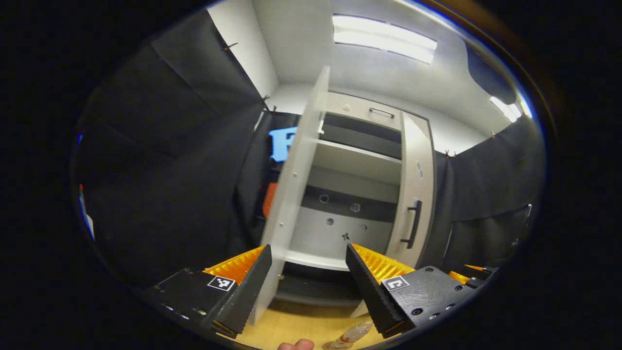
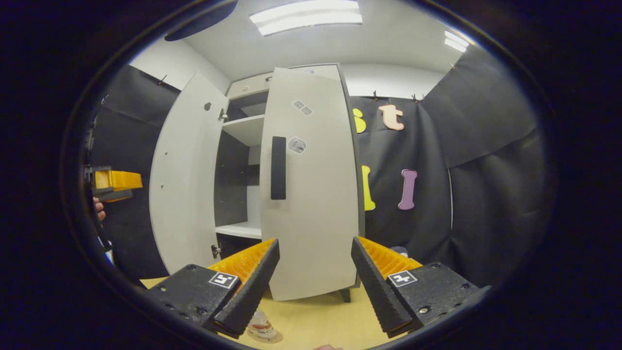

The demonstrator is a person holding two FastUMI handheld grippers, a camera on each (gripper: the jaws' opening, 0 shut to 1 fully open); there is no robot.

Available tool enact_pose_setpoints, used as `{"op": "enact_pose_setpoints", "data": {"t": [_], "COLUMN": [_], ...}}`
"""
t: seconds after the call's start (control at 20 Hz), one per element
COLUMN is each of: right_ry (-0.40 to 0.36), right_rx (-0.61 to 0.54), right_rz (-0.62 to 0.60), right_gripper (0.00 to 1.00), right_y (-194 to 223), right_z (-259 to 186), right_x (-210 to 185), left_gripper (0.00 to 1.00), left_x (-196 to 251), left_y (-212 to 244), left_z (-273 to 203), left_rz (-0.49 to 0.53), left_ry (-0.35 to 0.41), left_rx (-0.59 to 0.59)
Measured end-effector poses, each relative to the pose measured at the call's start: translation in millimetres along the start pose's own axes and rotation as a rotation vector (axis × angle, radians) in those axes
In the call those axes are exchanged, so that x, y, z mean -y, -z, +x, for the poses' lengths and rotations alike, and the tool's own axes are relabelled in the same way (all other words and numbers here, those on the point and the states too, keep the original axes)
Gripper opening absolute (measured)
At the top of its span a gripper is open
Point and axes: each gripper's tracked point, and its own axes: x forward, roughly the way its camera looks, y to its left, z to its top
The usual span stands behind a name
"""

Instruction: Grasp the bottle in the cabinet with the left hand and place it on the coaster, then close the right door with the right hand and the left door with the left hand.

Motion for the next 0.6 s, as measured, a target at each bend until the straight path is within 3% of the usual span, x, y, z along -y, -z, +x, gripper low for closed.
{"op": "enact_pose_setpoints", "data": {"t": [0.1, 0.2, 0.3, 0.35, 0.5, 0.55, 0.6], "right_ry": [-0.02, -0.038, -0.048, -0.044, -0.013, -0.001, 0.009], "right_rx": [-0.013, -0.018, -0.024, -0.023, -0.019, -0.021, -0.023], "right_rz": [0.012, 0.014, 0.0, -0.006, -0.011, -0.014, -0.017], "right_gripper": [0.97, 0.97, 0.97, 0.97, 0.97, 0.97, 0.97], "right_y": [5, 6, 7, 6, 3, 4, 5], "right_z": [3, 4, 4, 4, 1, 0, -1], "right_x": [-6, -11, -10, -7, 7, 11, 15], "left_gripper": [0.94, 0.94, 0.99, 0.95, 0.95, 0.99, 0.95], "left_x": [-53, -88, -95, -93, -79, -76, -80], "left_y": [-13, -10, 2, 8, 15, 19, 23], "left_z": [3, 23, 54, 70, 115, 120, 114], "left_rz": [0.054, 0.085, 0.089, 0.087, 0.096, 0.097, 0.099], "left_ry": [-0.129, -0.201, -0.218, -0.226, -0.23, -0.224, -0.216], "left_rx": [0.028, 0.027, 0.006, -0.007, -0.015, -0.016, -0.019]}}
